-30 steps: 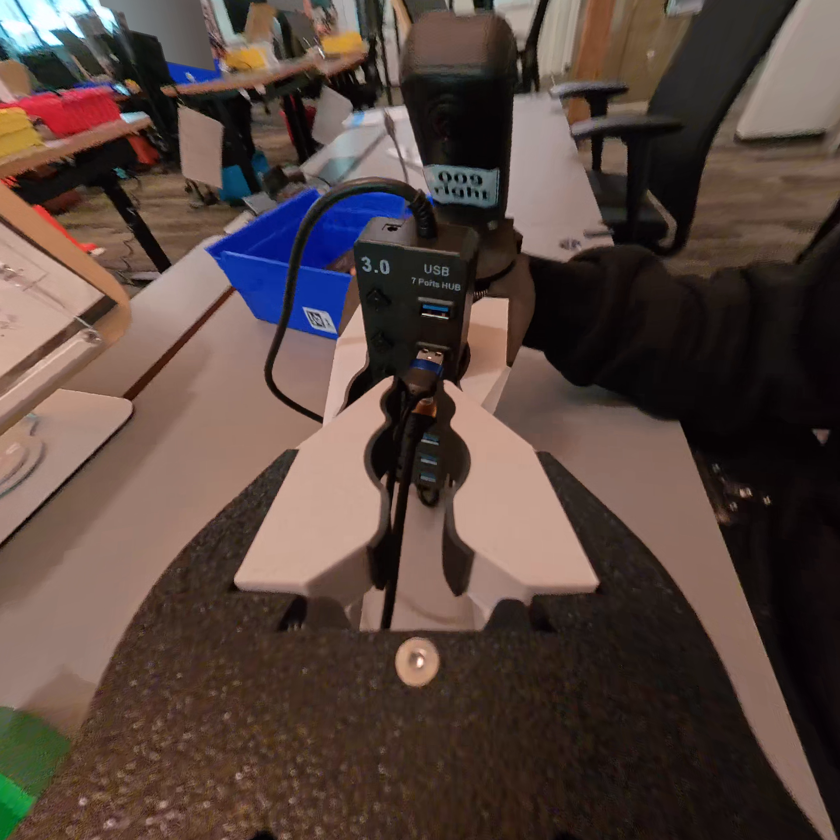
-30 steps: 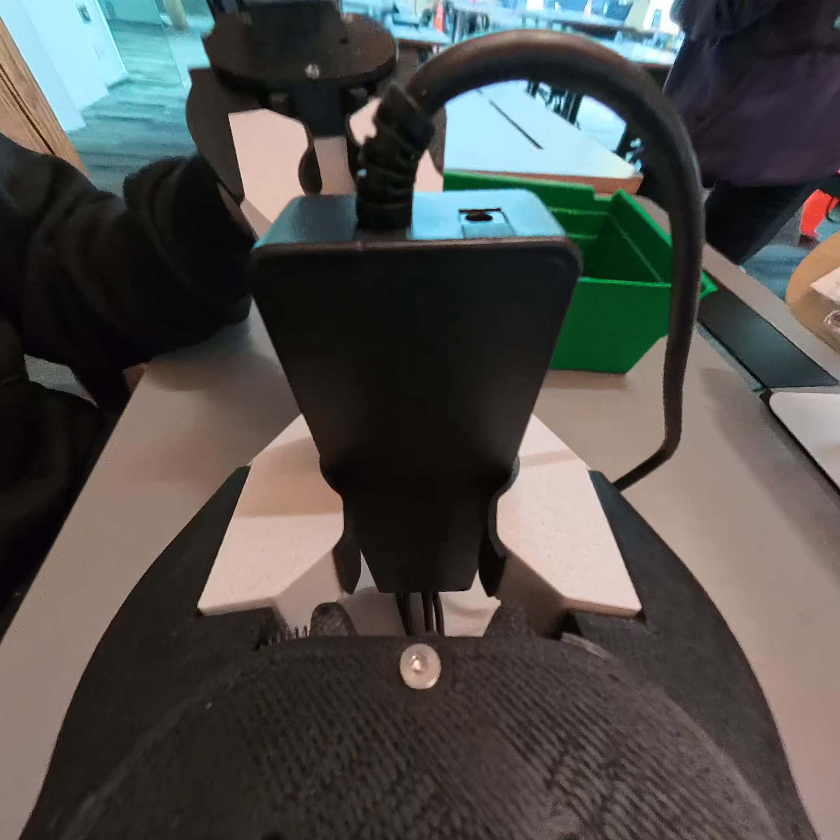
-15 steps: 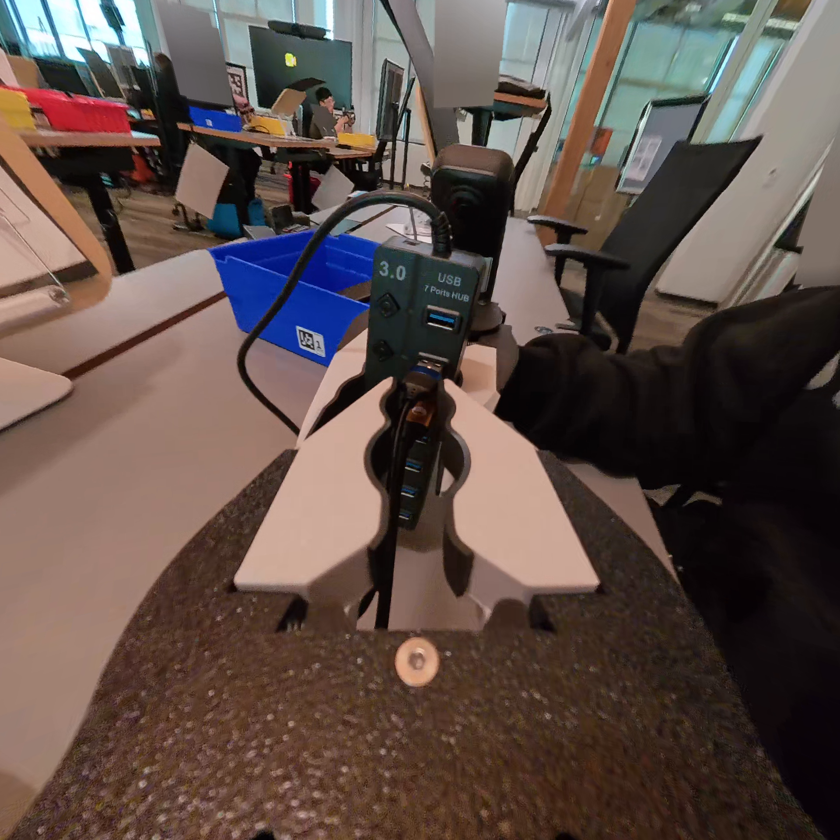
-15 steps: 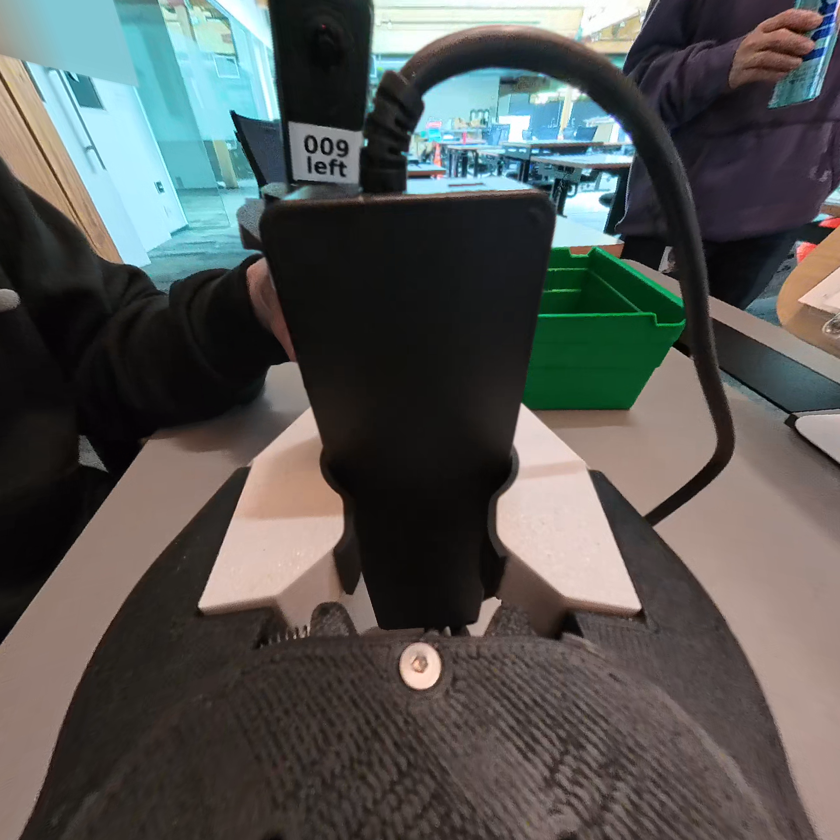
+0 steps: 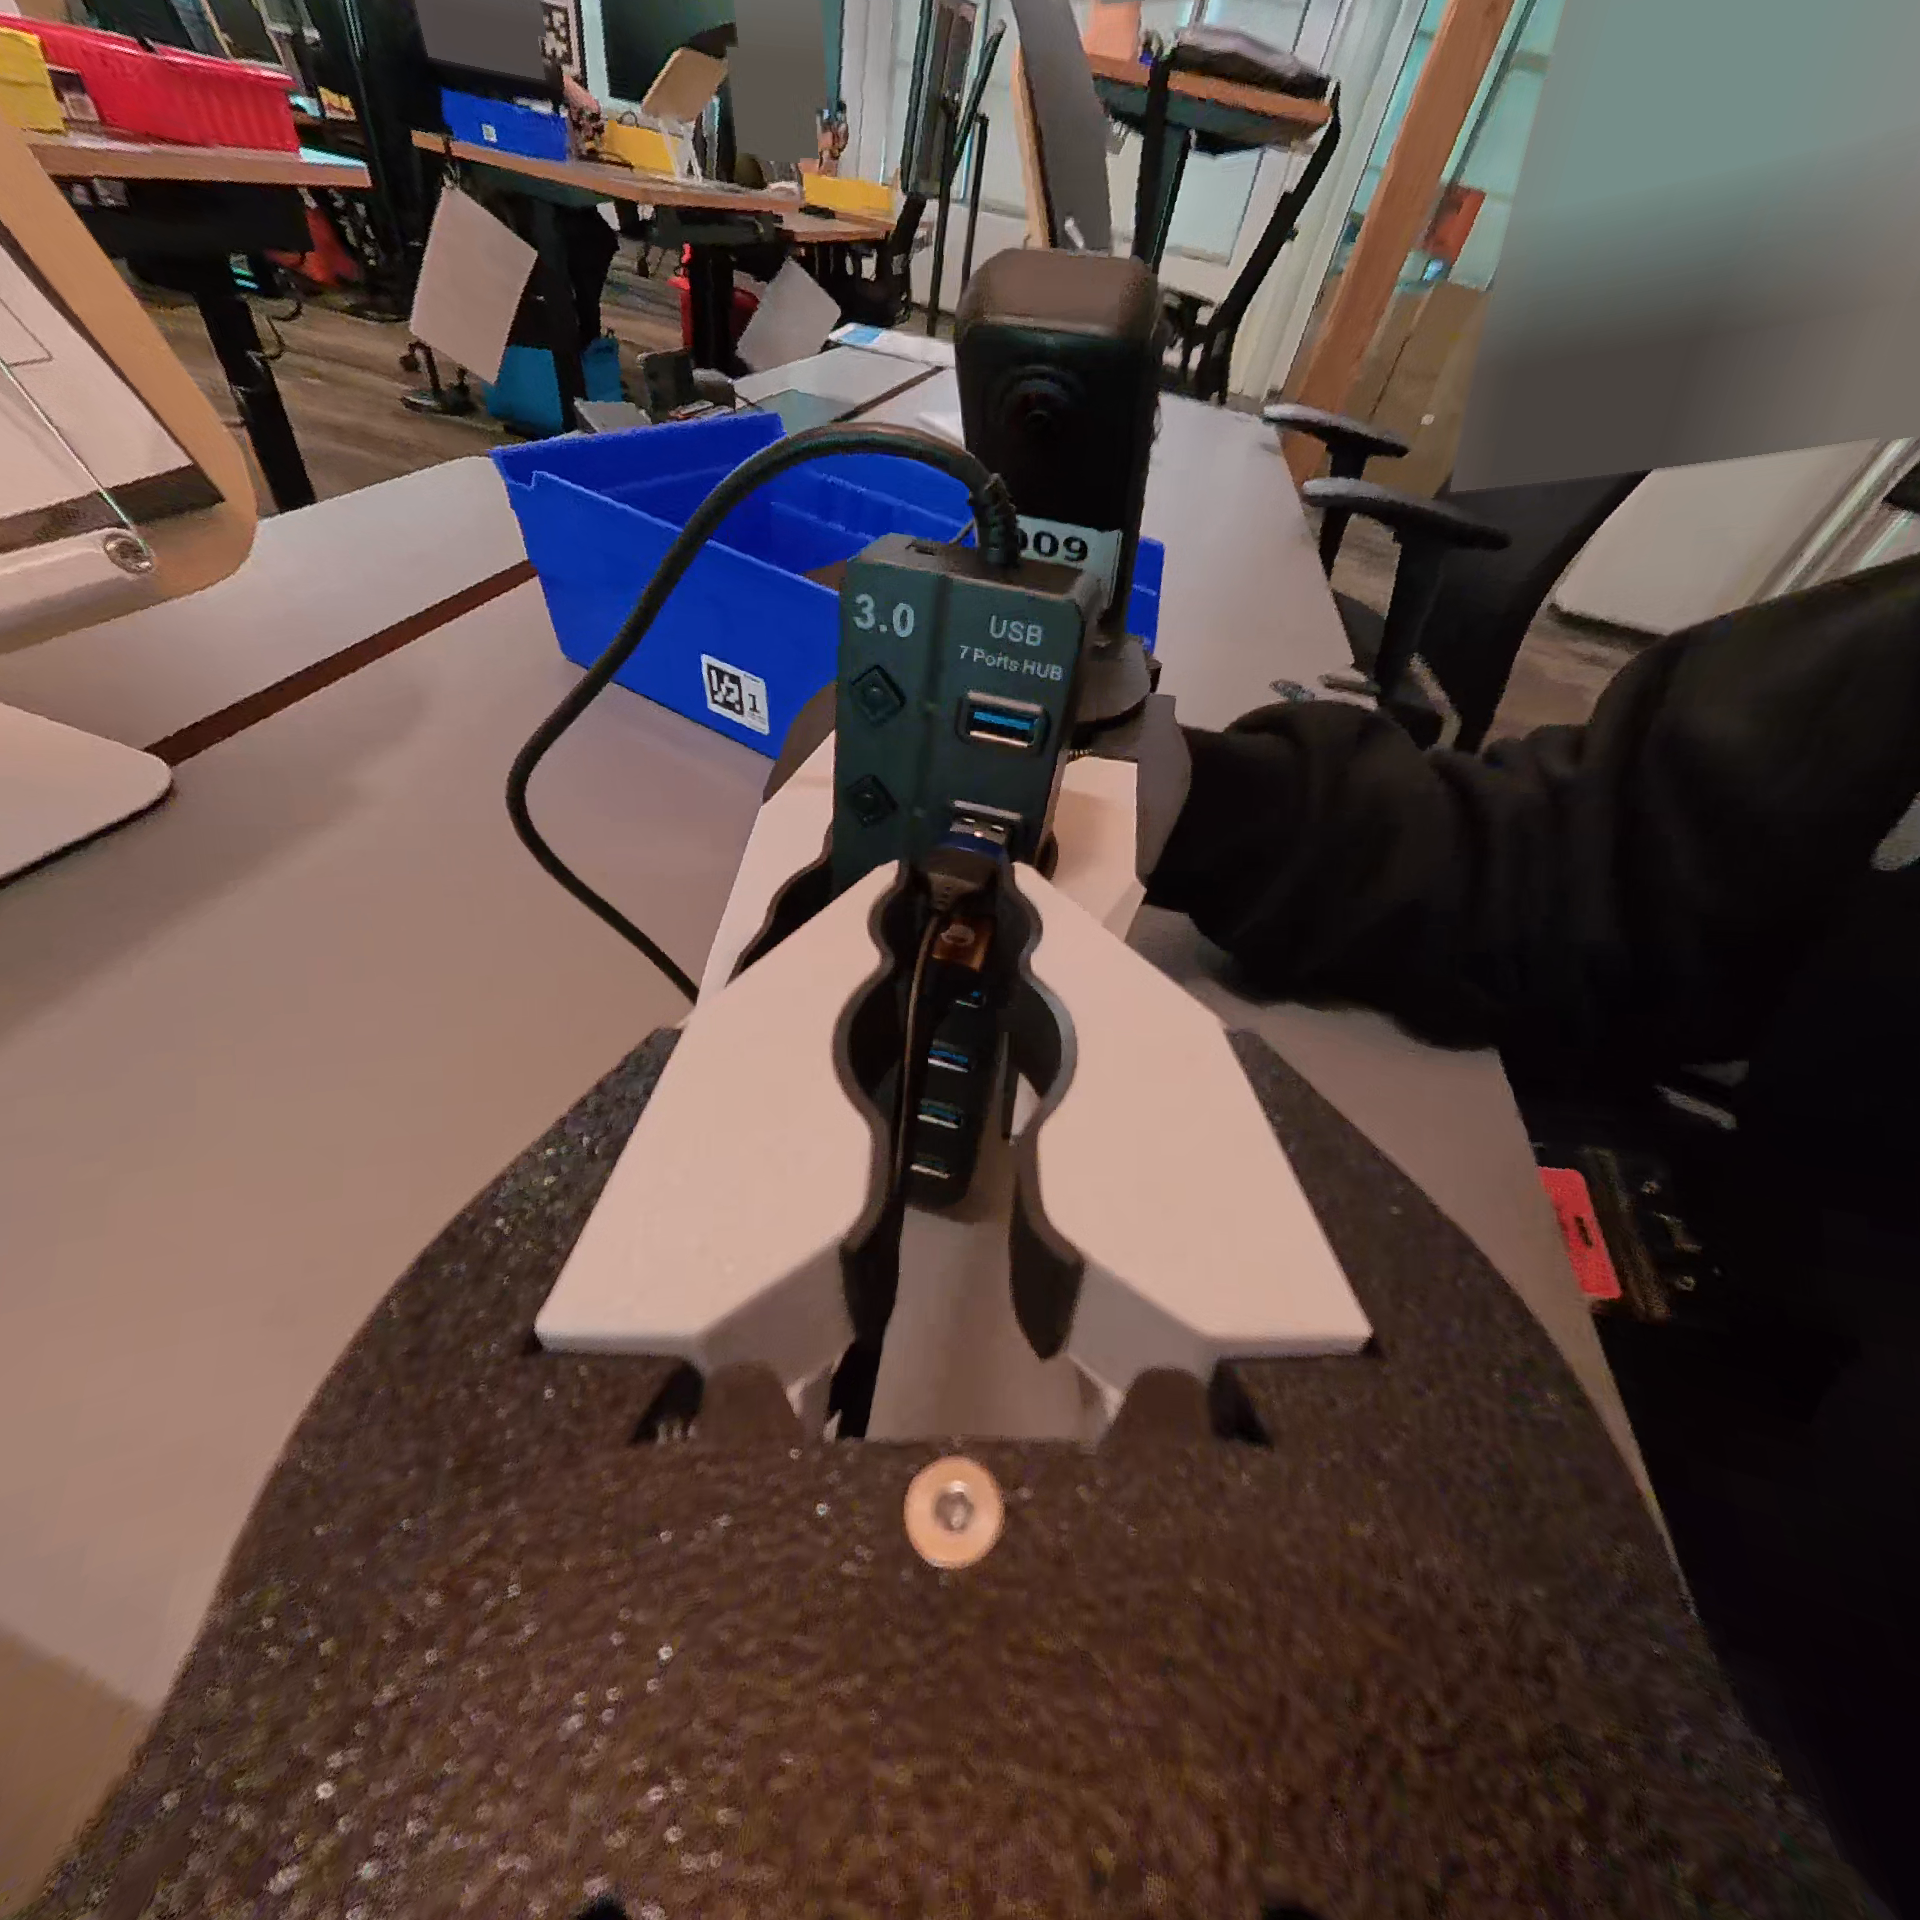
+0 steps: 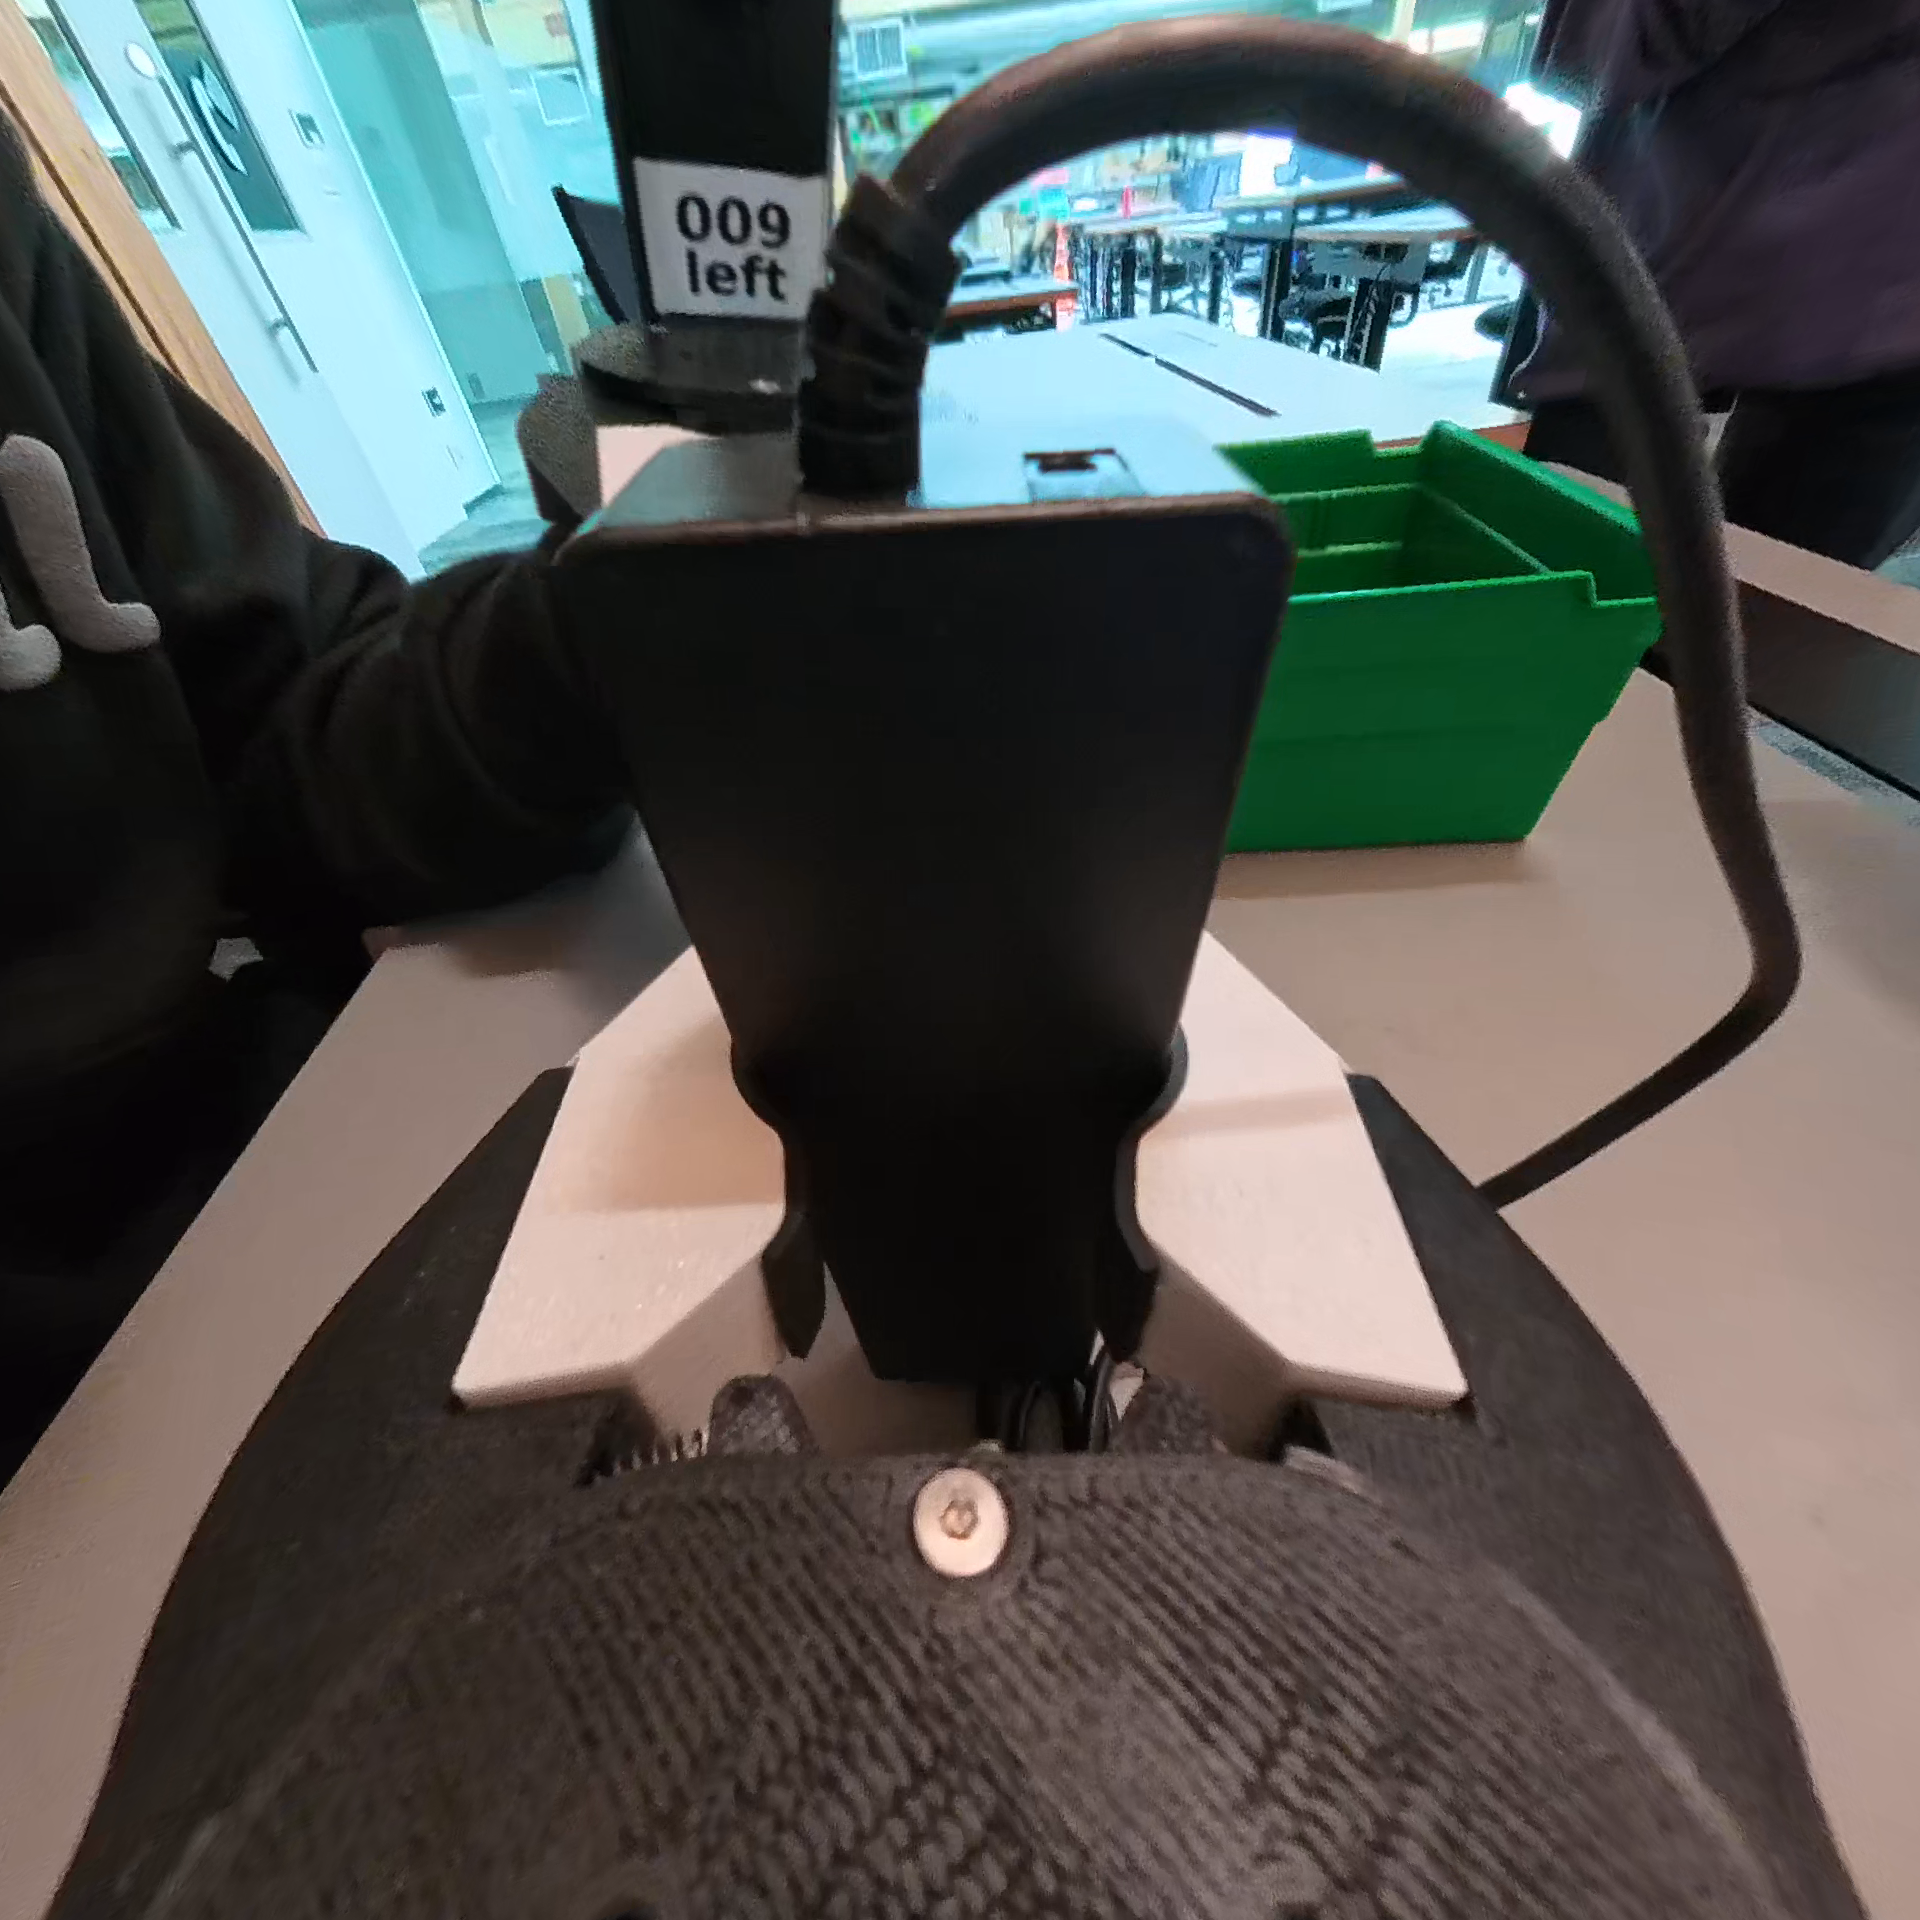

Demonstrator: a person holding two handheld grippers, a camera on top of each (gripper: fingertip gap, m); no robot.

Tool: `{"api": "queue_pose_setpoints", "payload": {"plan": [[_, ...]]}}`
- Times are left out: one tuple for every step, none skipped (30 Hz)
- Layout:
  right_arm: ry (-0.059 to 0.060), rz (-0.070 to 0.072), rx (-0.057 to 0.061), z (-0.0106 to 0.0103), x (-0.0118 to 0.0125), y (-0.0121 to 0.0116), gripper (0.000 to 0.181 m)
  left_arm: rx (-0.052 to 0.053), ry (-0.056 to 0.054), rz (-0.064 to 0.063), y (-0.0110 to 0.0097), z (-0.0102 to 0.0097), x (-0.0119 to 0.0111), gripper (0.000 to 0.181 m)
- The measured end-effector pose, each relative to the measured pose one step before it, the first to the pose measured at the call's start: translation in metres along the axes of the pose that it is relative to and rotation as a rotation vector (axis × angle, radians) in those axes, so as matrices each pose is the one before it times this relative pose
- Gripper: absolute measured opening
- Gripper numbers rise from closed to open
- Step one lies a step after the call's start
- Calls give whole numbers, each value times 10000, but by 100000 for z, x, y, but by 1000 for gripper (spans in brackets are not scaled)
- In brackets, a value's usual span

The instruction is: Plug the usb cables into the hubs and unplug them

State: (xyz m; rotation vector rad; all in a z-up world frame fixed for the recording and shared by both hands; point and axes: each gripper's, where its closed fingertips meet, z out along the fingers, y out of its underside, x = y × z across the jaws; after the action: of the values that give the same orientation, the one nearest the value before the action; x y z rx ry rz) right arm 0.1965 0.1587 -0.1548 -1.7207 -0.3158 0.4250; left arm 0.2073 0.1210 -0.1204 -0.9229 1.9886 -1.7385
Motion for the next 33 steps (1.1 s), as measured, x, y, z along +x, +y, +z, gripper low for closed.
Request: {"api": "queue_pose_setpoints", "payload": {"plan": [[-1, 8, -158, -76, -57, 168, 62, -208, -194, 255, 48, 82, 37, 13], [163, -52, -137, -75, 94, 82, 62, -162, -261, 337, -49, 28, 61, 13], [276, -107, -201, -74, 129, 29, 62, -242, -237, 409, 18, -76, 131, 13], [199, -255, -293, -74, -64, 76, 62, -279, -135, 464, 40, -124, 306, 13], [123, -276, -324, -69, -194, 114, 62, -256, -88, 407, 36, -129, 276, 13], [182, -287, -174, -71, -68, -38, 62, -162, -27, 199, -36, -116, 185, 13], [105, -143, -119, -69, -138, -64, 62, -34, 97, 78, -115, -109, 253, 13], [-71, -135, -96, -124, -399, -111, 62, 92, 260, -6, -205, -94, 398, 13], [-63, -163, -52, -195, -369, -186, 62, 163, 233, 41, -258, -57, 336, 13], [-84, -141, -80, -121, -395, -161, 62, 195, 231, 32, -251, 16, 373, 13], [-76, -107, -70, -51, -380, -125, 62, 171, 193, -22, -223, -79, 295, 13], [18, -18, 105, -57, -202, -300, 62, 236, 96, -45, -302, -158, 142, 13], [39, 97, 236, 22, -110, -450, 62, 212, 10, 2, -333, -169, 94, 13], [-109, 135, 236, 66, -228, -397, 62, 108, -30, 156, -282, -78, 158, 13], [-90, 20, 205, 84, -212, -327, 62, -26, -124, 252, -137, -57, 76, 13], [96, -43, -12, 44, 74, -33, 62, -225, -150, 213, 132, -54, -26, 13], [160, -132, -217, 74, 153, 291, 62, -292, -119, 161, 328, 22, -44, 13], [125, -92, -157, 68, 150, 326, 62, -134, -87, 95, 242, 93, -63, 13], [53, 95, 4, 15, 131, 158, 62, 72, -38, -109, 19, 174, -122, 13], [75, 129, 104, -151, 222, -21, 62, 262, 33, -262, -239, 244, -131, 13], [84, 46, 226, -304, 213, -290, 62, 396, 95, -253, -431, 249, -29, 13], [-61, 27, 211, -336, -27, -329, 62, 286, 114, -159, -352, 186, 139, 13], [-94, -25, 106, -232, -145, -137, 62, -4, -19, 55, -37, 120, 107, 13], [39, -107, -72, -44, 23, 185, 62, -244, -87, 224, 277, 25, 61, 13], [48, -152, -213, 33, 46, 395, 62, -221, -55, 106, 279, 8, -10, 13], [105, -106, -97, -91, 176, 105, 62, 114, -30, -35, -134, 37, -69, 13], [69, -52, 192, -252, 129, -405, 62, 367, 131, -112, -432, -18, 79, 13], [-114, -6, 276, -264, -187, -557, 62, 301, 278, -269, -395, -91, 279, 13], [-159, -57, 202, -156, -349, -399, 62, 128, 224, -159, -217, -99, 257, 13], [11, -49, 119, -28, -103, -232, 62, 9, 25, 93, -49, -109, 61, 13], [27, -2, -10, 81, -42, -2, 62, -84, -15, 228, 106, -124, 33, 13], [-79, -16, -33, 90, -148, 80, 62, -147, -5, 180, 141, -151, 9, 14], [-69, 29, 75, 38, -82, -27, 62, -155, -100, 71, 123, -169, -191, 16]]}}
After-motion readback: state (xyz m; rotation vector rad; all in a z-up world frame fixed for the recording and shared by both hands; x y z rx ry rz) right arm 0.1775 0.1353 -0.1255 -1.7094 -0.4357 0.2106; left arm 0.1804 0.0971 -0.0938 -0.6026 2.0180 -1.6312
